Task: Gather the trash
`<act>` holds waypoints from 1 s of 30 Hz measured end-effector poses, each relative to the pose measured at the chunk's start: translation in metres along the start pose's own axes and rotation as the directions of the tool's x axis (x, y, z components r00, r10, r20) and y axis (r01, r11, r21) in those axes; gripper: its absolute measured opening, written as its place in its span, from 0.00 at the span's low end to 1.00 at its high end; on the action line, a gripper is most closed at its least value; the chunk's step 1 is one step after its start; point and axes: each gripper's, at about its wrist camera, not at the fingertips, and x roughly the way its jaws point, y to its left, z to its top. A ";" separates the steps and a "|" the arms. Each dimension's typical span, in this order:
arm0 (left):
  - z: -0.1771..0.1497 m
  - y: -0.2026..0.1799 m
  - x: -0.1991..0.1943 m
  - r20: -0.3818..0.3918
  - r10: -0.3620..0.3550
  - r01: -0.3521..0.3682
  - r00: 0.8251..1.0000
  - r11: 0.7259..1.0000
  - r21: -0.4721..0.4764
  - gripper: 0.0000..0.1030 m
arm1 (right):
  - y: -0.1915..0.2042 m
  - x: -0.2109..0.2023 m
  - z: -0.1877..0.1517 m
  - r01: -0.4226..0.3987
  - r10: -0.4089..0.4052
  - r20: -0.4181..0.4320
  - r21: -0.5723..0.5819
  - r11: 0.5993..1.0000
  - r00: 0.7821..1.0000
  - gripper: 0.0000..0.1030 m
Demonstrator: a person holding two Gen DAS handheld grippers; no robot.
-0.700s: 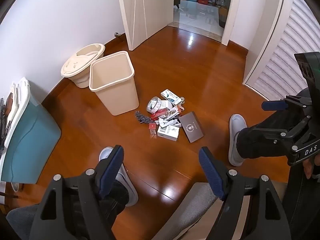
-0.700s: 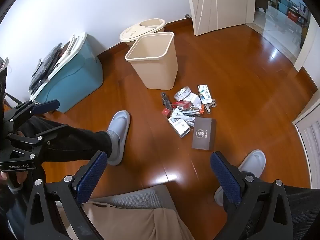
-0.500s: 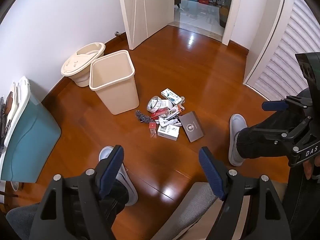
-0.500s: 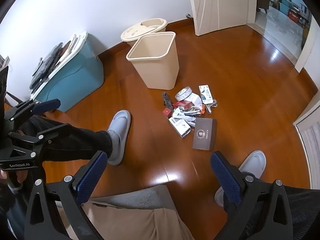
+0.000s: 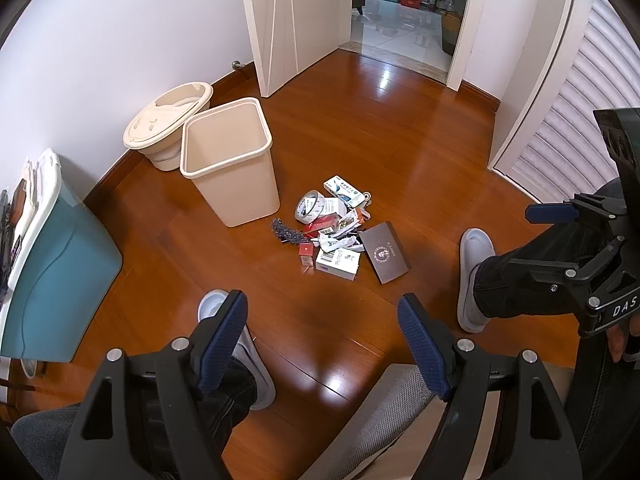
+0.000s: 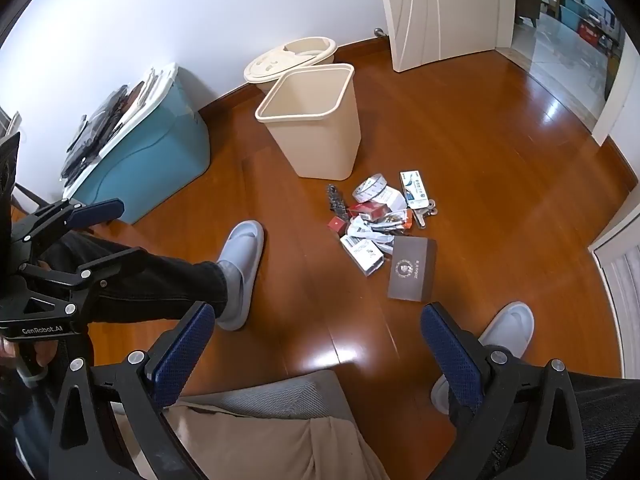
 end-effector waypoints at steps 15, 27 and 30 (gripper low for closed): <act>0.002 0.002 0.001 -0.005 -0.003 0.003 1.000 1.000 -0.008 0.75 | 0.001 -0.002 -0.002 -0.002 0.002 0.000 -0.002 1.000 1.000 1.00; 0.002 0.004 0.000 -0.003 -0.003 0.003 1.000 1.000 -0.012 0.75 | 0.000 -0.001 -0.001 -0.003 0.003 -0.002 -0.003 1.000 1.000 1.00; 0.003 0.004 0.001 -0.002 -0.001 0.001 1.000 1.000 -0.012 0.75 | 0.001 -0.001 -0.001 -0.003 0.003 -0.001 -0.003 1.000 1.000 1.00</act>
